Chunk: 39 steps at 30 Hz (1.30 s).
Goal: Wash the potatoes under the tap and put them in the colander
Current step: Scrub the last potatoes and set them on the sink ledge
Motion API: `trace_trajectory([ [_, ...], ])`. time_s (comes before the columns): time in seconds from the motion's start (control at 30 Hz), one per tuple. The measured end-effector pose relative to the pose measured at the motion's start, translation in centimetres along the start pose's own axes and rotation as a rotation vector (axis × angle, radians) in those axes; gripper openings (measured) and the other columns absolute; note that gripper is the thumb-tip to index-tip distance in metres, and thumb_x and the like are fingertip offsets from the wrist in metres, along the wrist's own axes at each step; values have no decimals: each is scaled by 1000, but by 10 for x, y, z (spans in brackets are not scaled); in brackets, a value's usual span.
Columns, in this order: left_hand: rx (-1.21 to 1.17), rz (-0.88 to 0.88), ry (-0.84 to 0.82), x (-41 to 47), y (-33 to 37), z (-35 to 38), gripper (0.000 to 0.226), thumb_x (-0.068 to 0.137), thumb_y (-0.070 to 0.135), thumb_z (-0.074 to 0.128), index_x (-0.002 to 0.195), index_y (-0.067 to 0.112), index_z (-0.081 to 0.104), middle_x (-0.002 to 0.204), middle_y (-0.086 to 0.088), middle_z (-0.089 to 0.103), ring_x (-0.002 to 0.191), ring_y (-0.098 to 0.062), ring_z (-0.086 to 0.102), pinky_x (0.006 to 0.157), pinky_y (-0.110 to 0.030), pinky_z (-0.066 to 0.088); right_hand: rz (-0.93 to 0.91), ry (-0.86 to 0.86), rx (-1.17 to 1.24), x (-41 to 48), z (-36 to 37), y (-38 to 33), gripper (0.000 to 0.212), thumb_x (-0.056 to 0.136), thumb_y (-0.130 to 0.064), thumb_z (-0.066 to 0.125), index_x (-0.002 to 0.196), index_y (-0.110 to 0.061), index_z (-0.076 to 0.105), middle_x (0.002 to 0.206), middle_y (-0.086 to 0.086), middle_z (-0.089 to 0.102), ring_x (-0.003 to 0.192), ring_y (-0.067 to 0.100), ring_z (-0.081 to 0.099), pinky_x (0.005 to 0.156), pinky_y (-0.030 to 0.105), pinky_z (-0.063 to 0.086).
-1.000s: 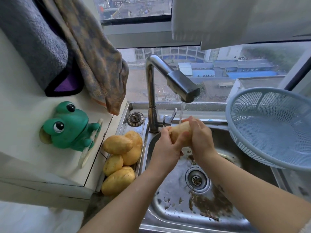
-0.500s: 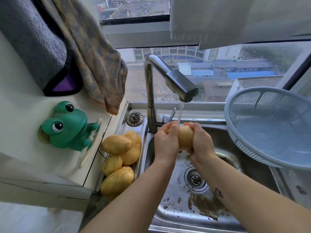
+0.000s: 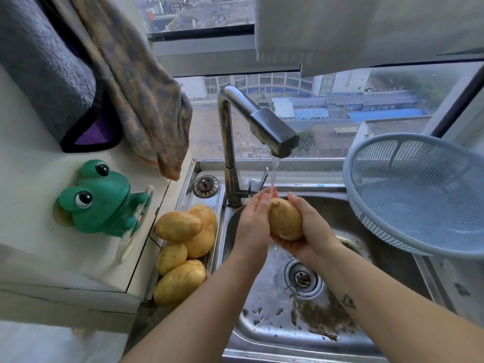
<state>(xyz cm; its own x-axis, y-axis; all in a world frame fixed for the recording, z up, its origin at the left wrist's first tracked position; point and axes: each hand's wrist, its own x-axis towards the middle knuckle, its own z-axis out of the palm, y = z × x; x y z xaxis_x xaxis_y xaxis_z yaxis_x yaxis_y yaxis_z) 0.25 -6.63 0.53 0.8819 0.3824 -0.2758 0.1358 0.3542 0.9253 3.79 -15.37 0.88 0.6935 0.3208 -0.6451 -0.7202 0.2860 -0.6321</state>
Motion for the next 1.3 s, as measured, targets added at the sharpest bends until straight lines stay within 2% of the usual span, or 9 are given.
trace_trajectory([
  [0.1,154,83,-81,-7,-10,-4,33,97,22,56,128,32,49,125,-3,53,112,-16,58,87,-24,53,-10,2,23,-1,1,1,36,89,-35,65,110,-7,63,107,18,67,93,30,68,66,37,58],
  [0.3,92,92,10,-4,-6,2,5,96,32,56,101,33,57,109,-3,59,99,-16,61,79,-27,54,-106,33,-14,-2,6,6,30,91,-34,61,107,-9,64,105,17,67,94,30,67,66,37,57],
  [0.47,-39,44,166,0,1,6,18,98,23,49,86,19,63,91,-9,62,88,-22,62,82,-43,54,-188,76,-69,-3,10,11,26,91,-27,61,107,-7,65,109,20,66,99,34,66,74,42,59],
  [0.6,52,36,-94,-3,3,-1,19,99,28,48,114,21,57,109,-6,58,97,-16,61,83,-30,53,-92,69,25,-4,5,4,22,91,-30,61,99,-10,62,99,17,64,89,29,65,63,38,56],
  [0.8,121,-19,-318,-3,6,-20,31,102,14,44,130,27,44,130,-8,49,123,-22,50,109,-39,41,65,2,117,-3,3,1,30,89,-32,65,107,-8,61,103,21,64,88,30,65,68,42,57],
  [0.9,44,-15,-240,-2,2,-20,35,89,24,58,124,26,51,131,-10,52,121,-23,54,105,-38,46,2,14,65,-3,5,2,26,90,-31,64,102,-8,62,103,20,63,88,30,65,68,42,57],
  [1.0,-39,14,-79,-4,3,-10,35,75,32,62,109,26,58,119,-10,60,106,-20,62,85,-30,53,-116,38,-25,-3,10,6,22,93,-30,59,100,-10,64,100,18,65,88,29,65,69,42,58],
  [1.17,-23,31,122,-2,1,-2,11,92,29,62,101,23,62,108,-13,65,100,-25,64,82,-35,55,-206,87,-134,-2,14,13,27,91,-31,60,108,-10,64,108,17,65,99,32,65,72,42,59],
  [1.3,52,21,-60,-2,3,-9,15,97,27,54,112,29,57,122,-9,58,112,-21,60,96,-35,51,-124,46,-46,-5,11,6,22,93,-29,59,101,-8,63,101,19,65,89,29,66,67,40,57],
])
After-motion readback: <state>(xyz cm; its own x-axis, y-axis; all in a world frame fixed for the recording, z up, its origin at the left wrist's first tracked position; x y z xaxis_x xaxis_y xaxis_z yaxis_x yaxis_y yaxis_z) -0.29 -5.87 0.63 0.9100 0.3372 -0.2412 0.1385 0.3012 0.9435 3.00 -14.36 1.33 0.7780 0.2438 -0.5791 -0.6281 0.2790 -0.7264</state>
